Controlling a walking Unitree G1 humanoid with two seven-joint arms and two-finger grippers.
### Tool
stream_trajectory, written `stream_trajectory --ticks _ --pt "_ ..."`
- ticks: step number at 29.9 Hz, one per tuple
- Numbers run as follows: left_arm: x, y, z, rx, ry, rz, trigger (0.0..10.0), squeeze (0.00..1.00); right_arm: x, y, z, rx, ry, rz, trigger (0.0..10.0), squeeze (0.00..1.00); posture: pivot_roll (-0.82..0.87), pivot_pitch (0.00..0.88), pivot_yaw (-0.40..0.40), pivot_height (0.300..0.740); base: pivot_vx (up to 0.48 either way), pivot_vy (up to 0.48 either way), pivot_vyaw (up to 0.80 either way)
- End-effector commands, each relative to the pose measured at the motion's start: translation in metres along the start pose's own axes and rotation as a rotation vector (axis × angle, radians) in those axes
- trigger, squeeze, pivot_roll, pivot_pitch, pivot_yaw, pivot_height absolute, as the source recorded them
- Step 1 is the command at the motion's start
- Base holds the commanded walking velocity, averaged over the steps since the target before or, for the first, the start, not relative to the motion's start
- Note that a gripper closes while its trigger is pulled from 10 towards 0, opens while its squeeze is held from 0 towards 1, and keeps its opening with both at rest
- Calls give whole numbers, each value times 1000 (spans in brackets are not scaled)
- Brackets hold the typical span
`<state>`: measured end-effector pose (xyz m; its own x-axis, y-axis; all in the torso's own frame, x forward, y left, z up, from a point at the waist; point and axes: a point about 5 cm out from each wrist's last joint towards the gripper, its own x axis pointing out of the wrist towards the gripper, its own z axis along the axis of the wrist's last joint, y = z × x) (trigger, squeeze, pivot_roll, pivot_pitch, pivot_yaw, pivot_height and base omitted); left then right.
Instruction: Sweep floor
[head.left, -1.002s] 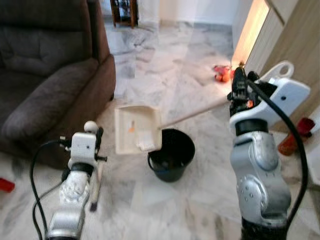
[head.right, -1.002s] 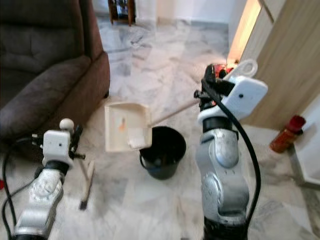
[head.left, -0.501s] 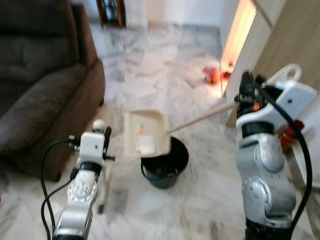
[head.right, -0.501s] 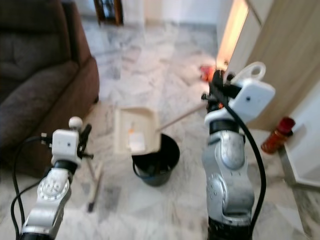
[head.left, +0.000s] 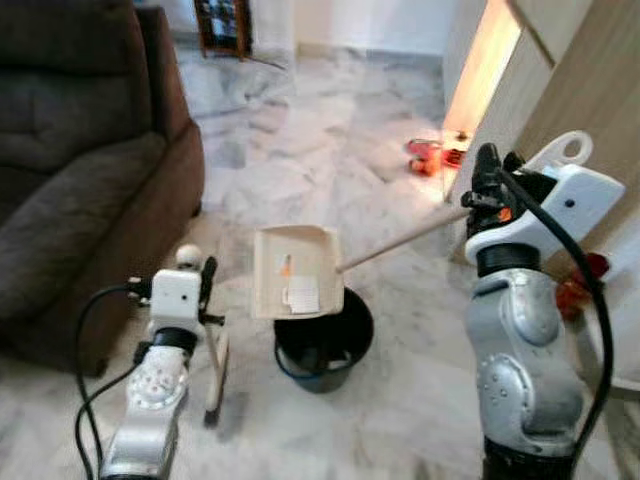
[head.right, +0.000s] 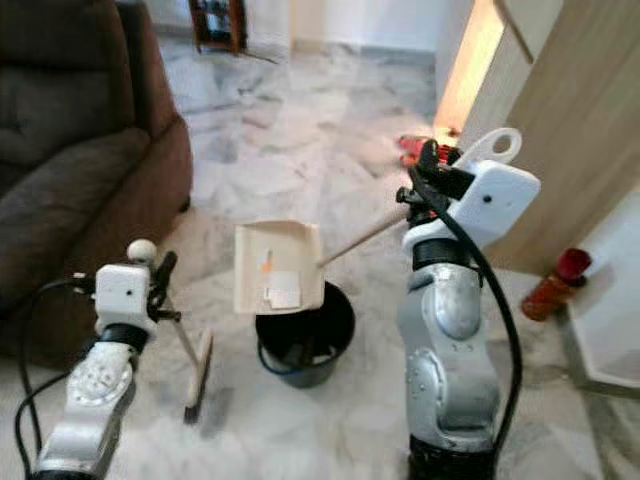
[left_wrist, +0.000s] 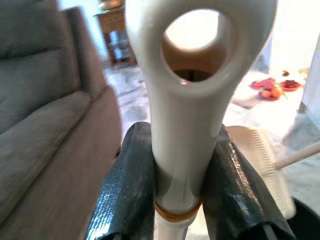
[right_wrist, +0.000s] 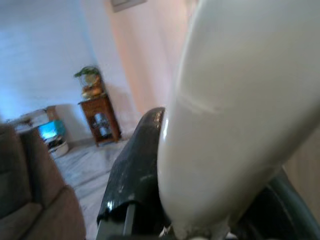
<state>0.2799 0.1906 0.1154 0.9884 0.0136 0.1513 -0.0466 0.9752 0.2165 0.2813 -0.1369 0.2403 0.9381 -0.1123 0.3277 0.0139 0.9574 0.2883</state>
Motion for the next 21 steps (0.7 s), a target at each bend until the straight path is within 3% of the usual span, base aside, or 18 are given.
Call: stream_trajectory --ticks 1,3,21 --pt "5 -5 13 5 -65 -10 10000 0 1 -1 14 14 -68 4 10000 0 7 89 -11 740 274 0 -800" --pt "5 -5 13 5 -65 -9 10000 0 1 -1 14 18 -69 4 10000 0 7 89 -11 740 272 0 -781" --pt "5 -5 14 1 -73 -8 10000 0 1 3 17 8 -90 35 10000 0 10 96 -15 740 14 0 0"
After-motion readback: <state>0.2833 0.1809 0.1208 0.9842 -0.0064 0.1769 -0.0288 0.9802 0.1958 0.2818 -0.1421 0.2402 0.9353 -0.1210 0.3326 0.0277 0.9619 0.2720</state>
